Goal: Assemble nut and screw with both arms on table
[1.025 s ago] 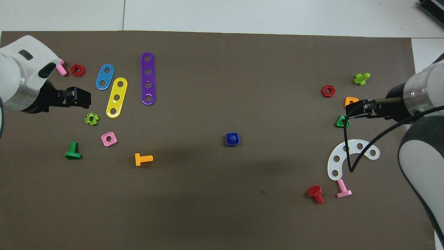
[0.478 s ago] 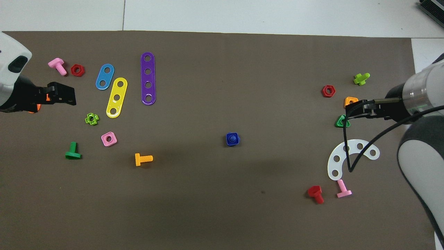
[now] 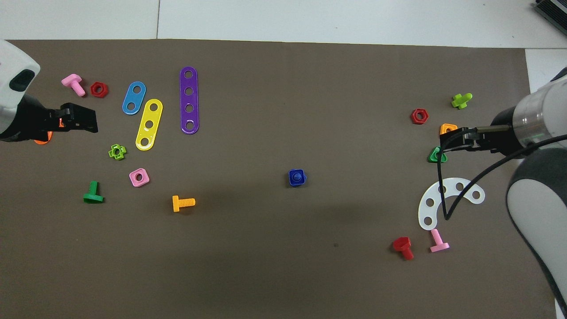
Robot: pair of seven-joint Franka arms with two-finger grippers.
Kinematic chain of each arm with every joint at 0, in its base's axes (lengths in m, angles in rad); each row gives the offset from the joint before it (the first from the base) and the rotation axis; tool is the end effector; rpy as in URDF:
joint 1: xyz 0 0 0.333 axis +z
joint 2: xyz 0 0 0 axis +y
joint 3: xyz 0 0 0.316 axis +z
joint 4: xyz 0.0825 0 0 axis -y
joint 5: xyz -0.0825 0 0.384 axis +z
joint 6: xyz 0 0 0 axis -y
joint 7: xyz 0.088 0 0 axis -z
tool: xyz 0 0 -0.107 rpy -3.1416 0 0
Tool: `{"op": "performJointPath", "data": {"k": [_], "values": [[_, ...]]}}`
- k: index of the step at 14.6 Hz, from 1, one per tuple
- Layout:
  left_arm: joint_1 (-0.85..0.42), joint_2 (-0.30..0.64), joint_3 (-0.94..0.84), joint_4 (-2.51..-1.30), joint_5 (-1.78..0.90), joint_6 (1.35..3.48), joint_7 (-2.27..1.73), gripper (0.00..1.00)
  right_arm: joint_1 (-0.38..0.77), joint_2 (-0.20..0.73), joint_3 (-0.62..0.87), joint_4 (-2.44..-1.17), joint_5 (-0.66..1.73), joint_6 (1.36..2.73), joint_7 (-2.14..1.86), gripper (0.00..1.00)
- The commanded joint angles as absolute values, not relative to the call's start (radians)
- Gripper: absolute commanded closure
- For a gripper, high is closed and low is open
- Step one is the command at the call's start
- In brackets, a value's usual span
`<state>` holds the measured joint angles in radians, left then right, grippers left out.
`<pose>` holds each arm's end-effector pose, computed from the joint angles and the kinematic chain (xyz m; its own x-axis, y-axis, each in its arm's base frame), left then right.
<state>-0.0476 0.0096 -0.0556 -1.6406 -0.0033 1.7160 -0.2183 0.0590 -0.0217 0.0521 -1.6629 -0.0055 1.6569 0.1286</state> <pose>0.5667 -0.0589 0.5990 0.9913 0.1156 0.0634 0.1146 -0.9932 0.0180 0.5508 0.0612 0.6004 0.9997 -0.0170 0.0164 -0.0171 -0.9998 0.0046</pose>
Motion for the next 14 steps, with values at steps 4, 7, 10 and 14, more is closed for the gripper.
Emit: {"op": "performJointPath", "data": {"k": [4,7,10,14], "values": [[-0.009,-0.029,-0.043,-1.652,-0.017,1.674,-0.201,0.00,0.057,-0.049,0.057,-1.690,0.000,1.675,0.140,0.00],[0.005,-0.046,-0.043,-1.655,-0.015,1.645,-0.199,0.00,0.055,-0.049,0.057,-1.690,0.000,1.675,0.141,0.00],[0.005,-0.055,-0.041,-1.663,-0.014,1.620,-0.204,0.00,0.055,-0.049,0.057,-1.690,-0.002,1.677,0.140,0.00],[0.005,-0.060,-0.040,-1.671,-0.014,1.620,-0.202,0.00,0.055,-0.049,0.057,-1.692,0.000,1.666,0.140,0.00]]}}
